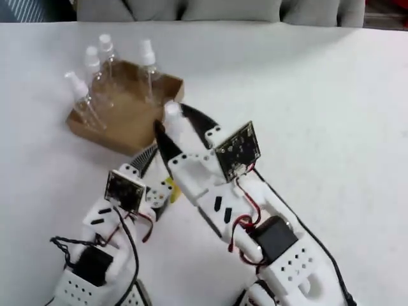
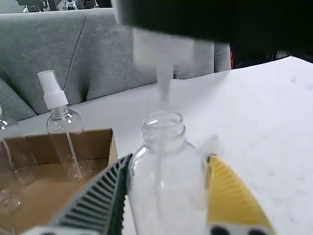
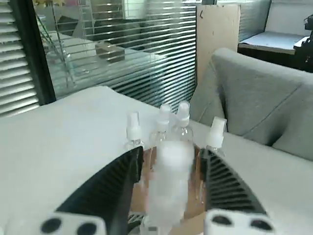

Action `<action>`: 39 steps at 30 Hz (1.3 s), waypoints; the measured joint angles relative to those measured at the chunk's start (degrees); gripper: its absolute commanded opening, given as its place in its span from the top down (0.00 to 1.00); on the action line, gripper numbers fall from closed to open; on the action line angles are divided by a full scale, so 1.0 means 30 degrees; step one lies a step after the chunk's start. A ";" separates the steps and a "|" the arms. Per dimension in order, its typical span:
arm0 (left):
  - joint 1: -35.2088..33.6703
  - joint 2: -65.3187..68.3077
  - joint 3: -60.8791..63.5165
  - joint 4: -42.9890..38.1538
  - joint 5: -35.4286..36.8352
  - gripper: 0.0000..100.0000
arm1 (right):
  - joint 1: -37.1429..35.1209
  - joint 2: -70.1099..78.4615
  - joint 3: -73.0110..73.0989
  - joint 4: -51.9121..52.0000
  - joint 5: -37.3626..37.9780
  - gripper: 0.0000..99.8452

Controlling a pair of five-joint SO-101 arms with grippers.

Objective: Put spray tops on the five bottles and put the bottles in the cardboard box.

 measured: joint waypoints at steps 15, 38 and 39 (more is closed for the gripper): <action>0.0000 0.0000 0.0000 0.0000 -0.0059 0.98 | 0.0733 -0.2344 -0.2989 0.4073 0.0000 0.99; -0.0029 0.0000 0.0000 0.0000 -0.0059 0.98 | 0.8821 -0.2520 0.7736 0.3692 0.0000 0.98; -0.0029 0.0000 0.0000 0.0000 -0.0059 0.98 | 0.8908 -0.2520 0.8557 0.2667 0.0000 0.98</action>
